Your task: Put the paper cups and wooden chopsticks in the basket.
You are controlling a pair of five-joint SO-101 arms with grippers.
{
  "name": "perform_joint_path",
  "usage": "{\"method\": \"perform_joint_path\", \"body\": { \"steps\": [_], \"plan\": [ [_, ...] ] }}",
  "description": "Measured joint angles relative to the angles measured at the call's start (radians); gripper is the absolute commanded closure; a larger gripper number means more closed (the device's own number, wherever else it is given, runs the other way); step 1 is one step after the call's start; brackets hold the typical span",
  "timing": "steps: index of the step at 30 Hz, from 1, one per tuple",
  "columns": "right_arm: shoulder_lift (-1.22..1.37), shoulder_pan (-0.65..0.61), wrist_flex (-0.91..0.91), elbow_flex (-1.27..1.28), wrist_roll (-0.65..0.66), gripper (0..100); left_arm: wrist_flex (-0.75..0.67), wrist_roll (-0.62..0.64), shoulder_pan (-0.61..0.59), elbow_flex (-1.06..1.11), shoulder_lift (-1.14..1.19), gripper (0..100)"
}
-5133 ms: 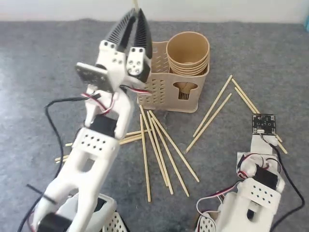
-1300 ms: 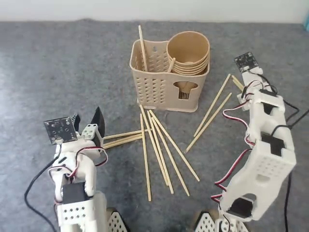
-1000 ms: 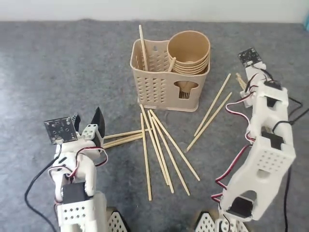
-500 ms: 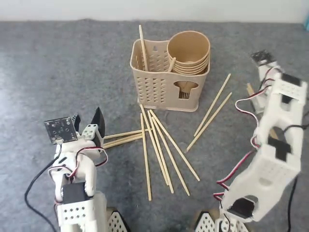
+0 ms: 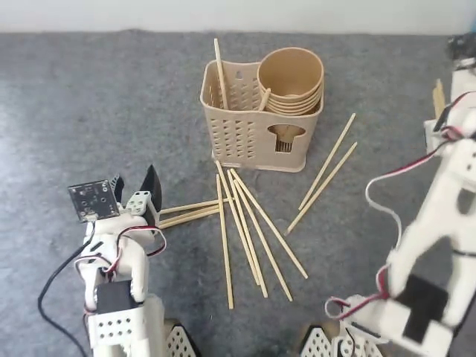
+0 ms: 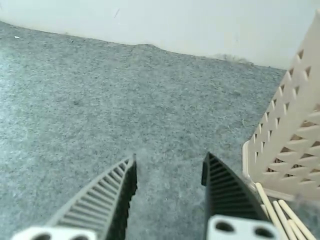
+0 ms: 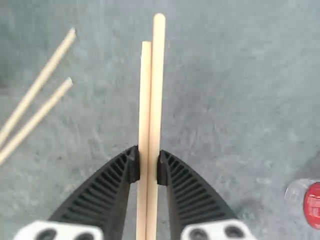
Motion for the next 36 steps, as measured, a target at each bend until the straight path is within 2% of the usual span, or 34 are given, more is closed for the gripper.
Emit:
{"method": "perform_joint_path", "body": {
  "steps": [4, 9, 13, 20, 29, 36],
  "plan": [
    [-0.121, -0.089, 0.000, 0.000, -0.061, 99.0, 0.000, 0.000, 0.000, 0.000, 0.000, 80],
    [-0.213, -0.279, -0.049, 0.000, -0.133, 99.1, 0.000, 0.000, 0.000, 0.000, 0.000, 80],
    [-0.249, -0.430, -0.132, 0.000, -0.256, 99.1, 0.000, 0.000, 0.000, 0.000, 0.000, 80],
    [-0.253, -0.597, -0.311, 0.000, -0.400, 99.1, 0.000, 0.000, 0.000, 0.000, 0.000, 80],
    [-0.344, -0.822, -0.532, 0.000, -0.442, 99.1, 0.000, 0.000, 0.000, 0.000, 0.000, 80],
    [-0.313, -0.911, -0.756, -0.002, -0.443, 99.1, 0.000, 0.000, 0.000, 0.000, 0.000, 80]
  ]
}}
